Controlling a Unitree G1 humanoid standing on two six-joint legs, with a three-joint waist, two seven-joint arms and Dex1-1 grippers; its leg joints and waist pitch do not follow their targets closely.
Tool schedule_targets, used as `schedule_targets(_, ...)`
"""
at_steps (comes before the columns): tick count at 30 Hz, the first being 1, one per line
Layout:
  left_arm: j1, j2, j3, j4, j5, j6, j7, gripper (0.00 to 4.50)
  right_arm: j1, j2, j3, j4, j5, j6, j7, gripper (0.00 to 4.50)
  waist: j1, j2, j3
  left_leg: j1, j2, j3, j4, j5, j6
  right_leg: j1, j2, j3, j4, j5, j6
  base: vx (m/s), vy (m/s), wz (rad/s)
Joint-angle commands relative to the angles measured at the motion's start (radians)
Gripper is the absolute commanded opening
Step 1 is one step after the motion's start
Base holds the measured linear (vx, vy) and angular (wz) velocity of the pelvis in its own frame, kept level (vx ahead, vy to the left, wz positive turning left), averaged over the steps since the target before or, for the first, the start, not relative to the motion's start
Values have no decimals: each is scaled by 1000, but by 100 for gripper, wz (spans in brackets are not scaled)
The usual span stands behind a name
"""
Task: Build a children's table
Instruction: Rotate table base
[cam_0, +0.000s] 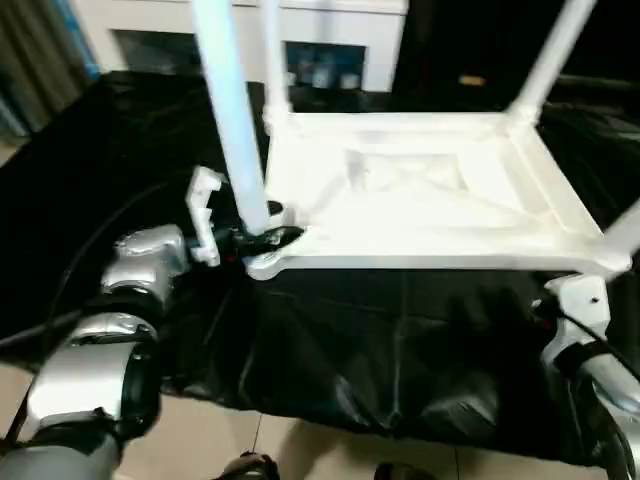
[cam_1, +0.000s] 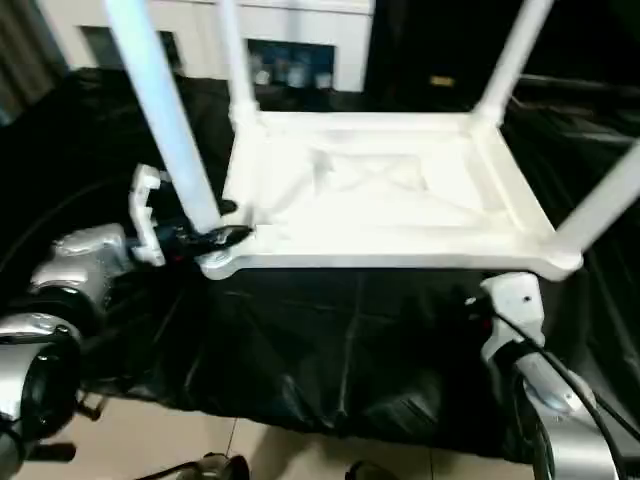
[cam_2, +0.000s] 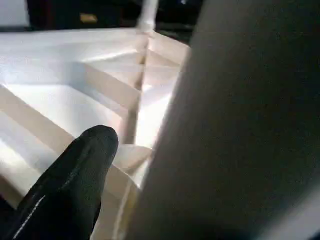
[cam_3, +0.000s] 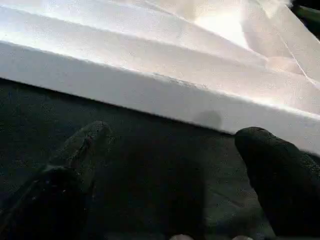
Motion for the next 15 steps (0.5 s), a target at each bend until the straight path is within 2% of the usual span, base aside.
schedule_targets(1,-27,-12,15,-16,-10,-2,9,446,-31,0,17,36,-34,23,-25,450,-2,-1,-69,19,28,-16,-68,-169,68,52,-50,29,-58,-59,-287,0,0,0)
schedule_targets(2,-29,-18,18,-26,-22,12,-14,446,-46,1,28,58,-48,29,-33,450,-7,-2,-67,20,28,-15,-69,-170,69,50,-49,29,-61,-68,-294,0,0,0)
schedule_targets(3,-28,-21,15,-40,-34,32,-48,446,-62,3,36,82,-56,33,-34,450,-5,4,-67,22,29,-15,-68,-175,67,50,-49,29,-60,-75,-298,0,0,0)
schedule_targets(4,-19,-24,6,-70,-52,75,-108,446,-90,8,52,128,-71,30,-41,450,-5,2,-68,24,31,-14,-69,-174,65,49,-49,29,-60,-71,-302,0,0,0)
schedule_targets(6,10,-23,-21,-125,-63,120,-184,446,-125,23,66,185,-87,19,-55,450,-4,8,-69,24,33,-12,-69,-165,59,48,-46,28,-54,-45,-324,0,0,0)
schedule_targets(8,89,-14,-75,-253,-76,184,-284,446,-181,56,78,268,-96,-4,-77,450,-2,6,-71,22,36,-10,-67,-148,68,52,-50,30,-46,-6,-341,0,0,0)
schedule_targets(9,107,-12,-85,-287,-83,205,-298,446,-192,61,81,285,-97,-10,-79,450,-4,7,-69,18,34,-8,-66,-135,80,51,-47,29,-47,0,-343,0,0,0)
schedule_targets(10,158,-8,-110,-384,-104,264,-325,446,-221,76,88,329,-99,-25,-82,450,-4,4,-70,19,38,-7,-65,-126,85,52,-51,30,-43,14,-352,0,0,0)
schedule_targets(11,192,-5,-128,-448,-117,297,-325,446,-240,86,93,353,-102,-33,-87,450,-6,7,-69,13,37,-9,-66,-122,88,55,-51,29,-41,10,-353,0,0,0)
schedule_targets(12,234,3,-150,-523,-132,335,-324,446,-261,99,98,378,-103,-41,-92,450,-10,8,-69,16,37,-7,-66,-135,88,51,-48,28,-45,-7,-349,0,0,0)
schedule_targets(13,265,11,-167,-579,-145,363,-324,446,-277,109,101,394,-102,-46,-95,450,-14,0,-68,16,40,-9,-69,-146,86,53,-50,28,-44,-20,-350,0,0,0)
schedule_targets(14,300,20,-184,-639,-162,393,-319,446,-294,119,108,410,-106,-53,-93,450,-21,7,-63,16,37,-8,-73,-175,81,50,-46,27,-53,-84,-336,0,0,0)
schedule_targets(15,337,31,-201,-702,-181,424,-314,446,-311,130,116,428,-111,-61,-91,450,-31,7,-60,13,39,-10,-77,-202,65,51,-47,28,-53,-131,-327,0,0,0)
